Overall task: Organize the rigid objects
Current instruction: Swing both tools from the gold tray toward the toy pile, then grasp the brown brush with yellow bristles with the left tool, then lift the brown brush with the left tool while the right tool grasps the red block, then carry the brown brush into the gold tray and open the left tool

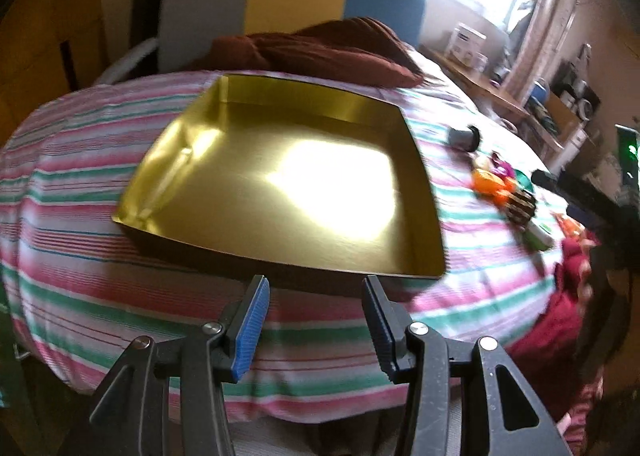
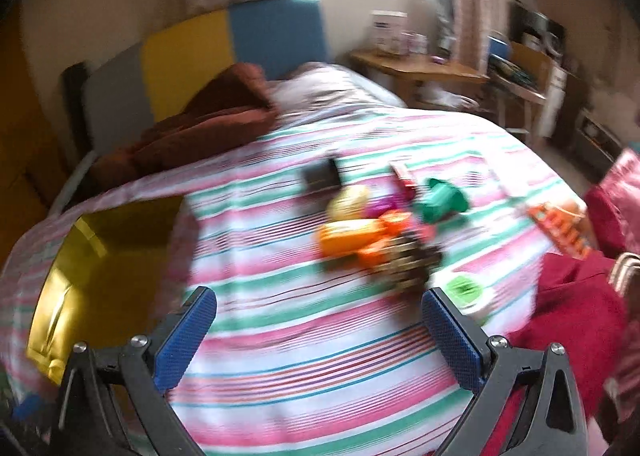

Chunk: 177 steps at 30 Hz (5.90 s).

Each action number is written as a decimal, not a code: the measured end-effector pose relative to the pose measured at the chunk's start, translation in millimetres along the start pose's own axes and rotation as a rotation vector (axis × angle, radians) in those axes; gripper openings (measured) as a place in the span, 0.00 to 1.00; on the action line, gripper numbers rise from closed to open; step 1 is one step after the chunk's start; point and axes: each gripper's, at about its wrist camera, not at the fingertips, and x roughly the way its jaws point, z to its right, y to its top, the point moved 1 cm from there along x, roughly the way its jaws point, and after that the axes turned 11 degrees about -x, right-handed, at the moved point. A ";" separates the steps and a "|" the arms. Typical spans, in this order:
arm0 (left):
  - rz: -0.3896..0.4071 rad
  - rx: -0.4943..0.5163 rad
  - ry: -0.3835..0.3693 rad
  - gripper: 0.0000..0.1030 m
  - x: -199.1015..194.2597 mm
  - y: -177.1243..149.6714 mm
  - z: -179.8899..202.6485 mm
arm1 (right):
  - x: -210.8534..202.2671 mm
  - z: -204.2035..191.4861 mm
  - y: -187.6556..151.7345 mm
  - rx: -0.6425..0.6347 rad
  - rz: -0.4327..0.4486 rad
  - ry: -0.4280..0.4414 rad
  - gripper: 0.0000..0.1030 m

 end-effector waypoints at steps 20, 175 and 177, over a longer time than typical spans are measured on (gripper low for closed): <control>-0.291 0.075 -0.179 0.47 38.5 -23.5 90.3 | 35.5 140.9 25.9 0.369 0.080 -0.086 1.00; 0.222 -0.281 0.121 0.41 64.3 167.0 -81.3 | 109.7 40.2 32.4 0.026 -0.132 0.325 0.15; 0.240 -0.257 0.124 0.41 56.0 158.7 -77.9 | 109.4 39.4 32.3 0.023 -0.132 0.323 0.15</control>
